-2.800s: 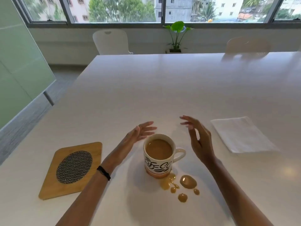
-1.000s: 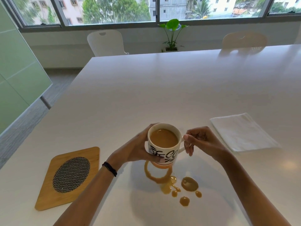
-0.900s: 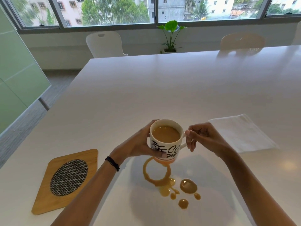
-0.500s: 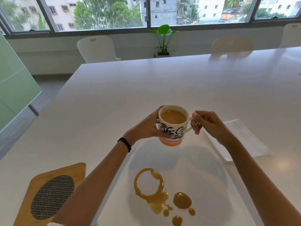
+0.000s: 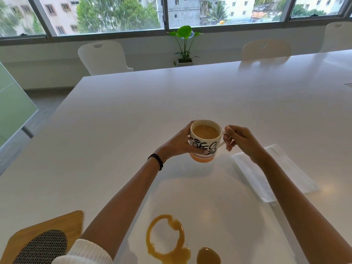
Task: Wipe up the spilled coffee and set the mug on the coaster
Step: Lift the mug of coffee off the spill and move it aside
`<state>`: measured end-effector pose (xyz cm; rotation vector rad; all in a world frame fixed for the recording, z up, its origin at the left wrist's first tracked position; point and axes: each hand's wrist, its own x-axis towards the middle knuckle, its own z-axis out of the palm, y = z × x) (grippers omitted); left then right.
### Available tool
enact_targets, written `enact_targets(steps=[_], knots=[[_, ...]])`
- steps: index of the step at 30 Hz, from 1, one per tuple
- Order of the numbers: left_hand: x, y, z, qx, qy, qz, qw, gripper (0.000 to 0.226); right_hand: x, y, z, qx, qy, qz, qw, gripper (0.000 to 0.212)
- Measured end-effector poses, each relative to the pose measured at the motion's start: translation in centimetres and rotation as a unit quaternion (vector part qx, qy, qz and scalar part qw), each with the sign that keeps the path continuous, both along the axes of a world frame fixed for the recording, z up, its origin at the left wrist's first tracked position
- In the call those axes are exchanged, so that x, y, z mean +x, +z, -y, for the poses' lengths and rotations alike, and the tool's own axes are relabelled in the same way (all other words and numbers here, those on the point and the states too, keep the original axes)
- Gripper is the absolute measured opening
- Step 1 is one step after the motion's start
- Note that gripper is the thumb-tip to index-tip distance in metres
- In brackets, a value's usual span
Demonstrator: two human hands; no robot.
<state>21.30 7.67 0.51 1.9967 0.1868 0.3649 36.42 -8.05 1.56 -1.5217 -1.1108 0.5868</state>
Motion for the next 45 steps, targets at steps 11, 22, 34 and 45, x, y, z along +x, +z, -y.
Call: enact_targets(steps=[11,22,34,45], knots=[[1.1,-1.6,-0.5,-0.007,0.015,-0.014,1.0,0.08,1.6,-1.7,-0.8,-0.029,0.011,0.003,1.0,0.031],[1.2,-2.0,-0.8,-0.016,0.016,-0.025,0.999,0.082,2.1,-2.2,-0.9,-0.041,0.02,0.005,0.999,0.03],[0.7,-1.7,-0.5,-0.007,0.023,-0.036,0.999,0.081,3.0,-0.7,2.4,-0.026,-0.142,0.172,0.974,0.009],[-2.8,-0.7,0.2,0.048,0.058,-0.056,0.996,0.073,-1.7,-2.5,8.0,-0.258,-0.167,0.305,0.901,0.029]])
